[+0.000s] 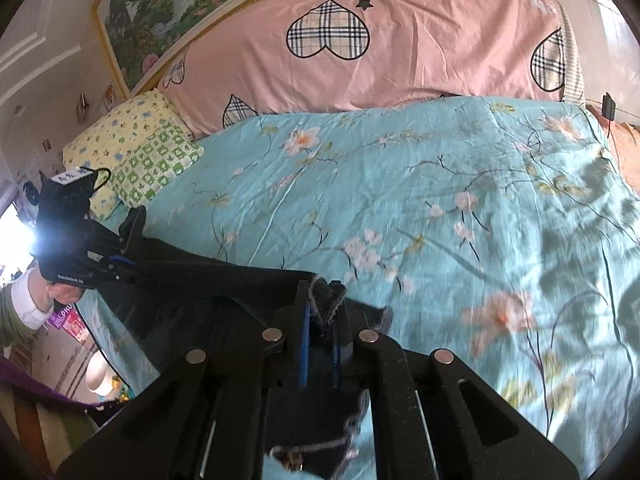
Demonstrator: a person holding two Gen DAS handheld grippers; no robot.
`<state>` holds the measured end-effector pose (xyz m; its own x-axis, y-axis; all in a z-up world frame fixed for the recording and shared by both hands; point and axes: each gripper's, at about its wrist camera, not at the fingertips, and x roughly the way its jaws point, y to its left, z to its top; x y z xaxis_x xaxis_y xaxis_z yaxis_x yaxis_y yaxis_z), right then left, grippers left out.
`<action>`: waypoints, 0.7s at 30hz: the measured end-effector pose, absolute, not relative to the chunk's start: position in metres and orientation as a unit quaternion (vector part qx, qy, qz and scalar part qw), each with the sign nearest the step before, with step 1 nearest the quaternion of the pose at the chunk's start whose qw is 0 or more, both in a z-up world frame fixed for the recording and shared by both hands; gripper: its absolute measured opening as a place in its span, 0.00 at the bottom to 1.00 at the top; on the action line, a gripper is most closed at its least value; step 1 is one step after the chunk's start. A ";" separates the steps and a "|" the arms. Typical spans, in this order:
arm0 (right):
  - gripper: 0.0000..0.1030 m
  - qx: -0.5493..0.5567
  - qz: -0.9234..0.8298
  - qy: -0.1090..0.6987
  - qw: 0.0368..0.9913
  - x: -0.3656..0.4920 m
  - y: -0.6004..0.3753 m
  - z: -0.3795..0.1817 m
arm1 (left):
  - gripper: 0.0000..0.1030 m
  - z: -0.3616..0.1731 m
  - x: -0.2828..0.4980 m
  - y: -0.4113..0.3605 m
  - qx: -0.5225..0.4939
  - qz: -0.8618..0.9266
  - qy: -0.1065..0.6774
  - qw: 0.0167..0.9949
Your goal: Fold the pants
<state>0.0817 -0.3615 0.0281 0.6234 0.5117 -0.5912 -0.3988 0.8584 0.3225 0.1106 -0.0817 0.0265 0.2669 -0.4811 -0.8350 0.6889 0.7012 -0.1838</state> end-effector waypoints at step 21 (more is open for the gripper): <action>0.08 0.029 0.229 0.403 0.885 0.037 -0.356 -0.011 | 0.08 -0.024 0.072 -0.087 0.111 -0.391 0.510 0.758</action>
<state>0.0371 -0.3564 -0.0114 0.5698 0.4294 -0.7007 -0.3834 0.8931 0.2355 0.0719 -0.0874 -0.0242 0.1752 -0.4796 -0.8598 0.7059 0.6699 -0.2299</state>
